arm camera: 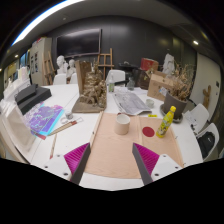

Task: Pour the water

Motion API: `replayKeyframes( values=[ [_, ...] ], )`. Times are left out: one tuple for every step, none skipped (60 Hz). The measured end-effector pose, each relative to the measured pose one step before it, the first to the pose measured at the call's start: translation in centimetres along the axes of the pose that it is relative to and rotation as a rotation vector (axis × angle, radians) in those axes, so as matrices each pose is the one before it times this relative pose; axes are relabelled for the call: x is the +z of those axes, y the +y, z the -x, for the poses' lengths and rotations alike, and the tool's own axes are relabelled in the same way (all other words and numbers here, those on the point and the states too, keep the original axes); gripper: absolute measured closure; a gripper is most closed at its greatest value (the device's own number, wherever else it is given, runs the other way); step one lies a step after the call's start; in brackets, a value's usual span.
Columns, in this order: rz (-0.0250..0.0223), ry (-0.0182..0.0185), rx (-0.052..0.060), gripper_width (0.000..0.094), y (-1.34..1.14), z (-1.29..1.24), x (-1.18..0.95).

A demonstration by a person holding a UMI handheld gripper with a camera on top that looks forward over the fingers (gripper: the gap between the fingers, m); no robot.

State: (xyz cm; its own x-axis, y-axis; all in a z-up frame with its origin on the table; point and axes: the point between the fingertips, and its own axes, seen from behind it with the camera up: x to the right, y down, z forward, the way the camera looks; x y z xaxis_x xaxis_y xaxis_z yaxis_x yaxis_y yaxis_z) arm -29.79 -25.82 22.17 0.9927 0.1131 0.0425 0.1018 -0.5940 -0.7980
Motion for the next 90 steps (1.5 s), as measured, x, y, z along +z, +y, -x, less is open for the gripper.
replayKeyframes(
  values=[
    [-0.00081,0.00557,0.0024,0.0076,0.181,-0.085,0.263],
    [0.00116,0.00452,0.0030,0.0078,0.077,-0.269,0.127],
    [0.00128,0.00389,0.0032,0.0078,0.105,-0.368,0.189],
    [0.00157,0.00366,0.0034,0.0076,0.101,-0.354,0.217],
    [0.00152,0.00324,0.0029,0.0076,0.077,-0.419,0.235],
    [0.00143,0.00320,0.0034,0.0076,0.088,-0.464,0.249],
    [0.00173,0.00336,0.0030,0.0076,0.095,-0.469,0.230],
    [0.00406,0.00591,0.0034,0.0077,-0.013,-0.101,-0.314],
    [0.00087,0.00101,0.0027,0.0075,0.054,-0.862,0.459],
    [0.00104,0.00272,0.0017,0.0076,0.045,-0.577,0.258],
    [0.00100,0.00297,0.0015,0.0076,0.062,-0.514,0.263],
    [0.00077,0.00296,0.0015,0.0076,0.043,-0.564,0.217],
    [0.00090,0.00384,0.0019,0.0077,0.040,-0.554,0.280],
    [0.00129,0.00417,0.0017,0.0076,0.064,-0.549,0.265],
    [0.00258,0.00414,0.0018,0.0076,0.022,-0.647,0.129],
    [0.00091,0.00392,0.0015,0.0076,0.089,-0.583,0.251],
    [0.00019,0.00386,0.0015,0.0075,0.064,-0.572,0.257],
    [-0.00041,0.00414,0.0014,0.0076,0.077,-0.620,0.273],
    [-0.00048,0.00476,0.0016,0.0075,0.059,-0.640,0.303],
    [-0.00071,0.00554,0.0018,0.0076,0.062,-0.681,0.322],
    [-0.00041,0.00522,0.0015,0.0077,0.060,-0.676,0.351],
    [-0.00100,0.00535,0.0007,0.0077,0.057,-0.693,0.392],
    [-0.00209,0.00477,0.0006,0.0076,0.035,-0.658,0.424],
    [-0.00271,0.00416,0.0008,0.0075,0.007,-0.696,0.414],
    [-0.00364,0.00496,0.0008,0.0076,-0.008,-0.724,0.454],
    [-0.00418,0.00523,0.0007,0.0075,-0.007,-0.756,0.478],
    [-0.00471,0.00636,0.0004,0.0074,-0.009,-0.771,0.496],
    [-0.00502,0.00601,-0.0003,0.0074,-0.011,-0.777,0.506],
    [-0.00464,0.00556,-0.0007,0.0074,-0.015,-0.762,0.553],
    [-0.00494,0.00567,-0.0005,0.0075,-0.032,-0.784,0.588],
    [-0.00701,0.00626,-0.0002,0.0074,-0.076,-0.793,0.561],
    [-0.00931,0.00603,-0.0004,0.0074,-0.127,-0.775,0.592],
    [-0.01031,0.00627,-0.0009,0.0074,-0.086,-0.763,0.607],
    [-0.00986,0.00689,-0.0006,0.0073,-0.076,-0.787,0.619],
    [-0.00932,0.00687,-0.0009,0.0073,-0.061,-0.750,0.674],
    [-0.00900,0.00657,-0.0014,0.0073,-0.087,-0.734,0.703],
    [-0.00930,0.00590,-0.0012,0.0073,-0.076,-0.691,0.728],
    [-0.00880,0.00479,-0.0009,0.0073,-0.052,-0.639,0.769],
    [-0.00705,0.00428,-0.0004,0.0072,0.001,-0.597,0.800],
    [-0.00460,0.00443,0.0001,0.0074,0.029,-0.553,0.773],
    [-0.00299,0.00470,0.0014,0.0073,0.035,-0.571,0.779],
    [-0.00284,0.00375,0.0033,0.0072,0.004,-0.517,0.772],
    [-0.00422,0.00186,0.0046,0.0072,-0.059,-0.433,0.769],
    [-0.00609,-0.00056,0.0061,0.0072,-0.091,-0.354,0.737],
    [-0.00768,-0.00220,0.0060,0.0073,-0.134,-0.356,0.761],
    [-0.00687,-0.00248,0.0049,0.0073,-0.097,-0.317,0.703],
    [-0.00490,-0.00163,0.0036,0.0072,-0.059,-0.301,0.700],
    [-0.00272,-0.00077,0.0026,0.0072,0.029,-0.333,0.705],
    [-0.00228,-0.00002,0.0021,0.0074,0.015,-0.315,0.697],
    [-0.00341,-0.00028,0.0010,0.0074,-0.029,-0.266,0.668],
    [-0.00632,-0.00094,0.0001,0.0074,-0.081,-0.220,0.651],
    [-0.00698,-0.00167,-0.0008,0.0074,-0.089,-0.195,0.668],
    [-0.00550,-0.00150,-0.0020,0.0074,-0.004,-0.177,0.703],
    [-0.00168,-0.00037,-0.0032,0.0074,0.086,-0.165,0.726],
    [0.00073,-0.00023,-0.0032,0.0073,0.100,-0.152,0.669],
    [0.00132,-0.00085,-0.0024,0.0074,0.090,-0.150,0.639],
    [0.00041,-0.00267,-0.0014,0.0077,0.048,-0.075,0.596],
    [-0.00073,-0.00439,0.0004,0.0076,0.007,0.119,0.615],
    [-0.00150,-0.00556,0.0004,0.0076,0.034,0.054,0.585],
    [-0.00192,-0.00468,0.0004,0.0079,0.020,0.009,0.559],
    [-0.00134,-0.00412,0.0007,0.0084,0.016,0.022,0.512],
    [-0.00149,-0.00317,0.0009,0.0091,0.011,0.005,0.486],
    [-0.00212,-0.00214,0.0010,0.0097,-0.004,0.010,0.472],
    [-0.00348,-0.00243,0.0010,0.0103,-0.023,0.011,0.461],
    [-0.00525,-0.00595,0.0004,0.0110,-0.166,-0.210,0.990],
    [-0.00428,-0.00179,0.0011,0.0123,0.200,0.454,-0.234],
    [-0.00321,-0.00187,0.0010,0.0139,0.042,0.045,0.325],
    [-0.00219,0.00045,0.0002,0.0162,0.029,0.012,0.335],
    [-0.00110,0.00148,-0.0003,0.0191,0.056,-0.034,0.310],
    [-0.00135,0.00170,-0.0002,0.0216,0.030,-0.023,0.302],
    [-0.00244,-0.00060,-0.0010,0.0241,0.012,0.053,0.267],
    [-0.00296,-0.00470,-0.0003,0.0269,-0.114,0.033,0.371],
    [-0.00436,-0.00142,-0.0007,0.0301,-0.050,0.092,0.263],
    [-0.00356,0.00180,-0.0019,0.0332,-0.010,-0.062,0.150],
    [-0.00348,0.00405,-0.0021,0.0361,-0.060,-0.095,0.119],
    [-0.00501,0.00680,-0.0026,0.0398,-0.086,-0.217,0.146],
    [-0.00489,0.00946,-0.0017,0.0439,-0.094,-0.253,0.093],
    [-0.00596,-0.00096,0.0021,0.0442,-0.114,0.023,0.082],
    [-0.00366,-0.00653,0.0070,0.0455,-0.055,0.195,0.134],
    [-0.00199,-0.00309,0.0042,0.0471,-0.005,0.121,0.031],
    [-0.00015,-0.00288,0.0038,0.0480,0.015,0.067,0.032],
    [0.00081,-0.00062,0.0019,0.0507,0.023,-0.012,0.013],
    [0.00113,0.00069,0.0016,0.0525,0.023,-0.014,-0.010],
    [0.00012,0.00321,0.0018,0.0539,-0.003,-0.081,-0.013],
    [-0.00038,0.00448,0.0016,0.0551,-0.043,-0.154,-0.039],
    [-0.00013,0.00803,-0.0005,0.0565,-0.016,-0.137,0.015],
    [-0.00045,0.00792,-0.0036,0.0577,-0.016,-0.117,-0.012],
    [-0.00061,0.00583,-0.0056,0.0594,0.000,-0.065,-0.010],
    [0.00081,0.00433,-0.0071,0.0613,0.039,-0.029,-0.021],
    [0.00006,0.00330,-0.0065,0.0628,-0.005,-0.011,-0.024]
  ],
)
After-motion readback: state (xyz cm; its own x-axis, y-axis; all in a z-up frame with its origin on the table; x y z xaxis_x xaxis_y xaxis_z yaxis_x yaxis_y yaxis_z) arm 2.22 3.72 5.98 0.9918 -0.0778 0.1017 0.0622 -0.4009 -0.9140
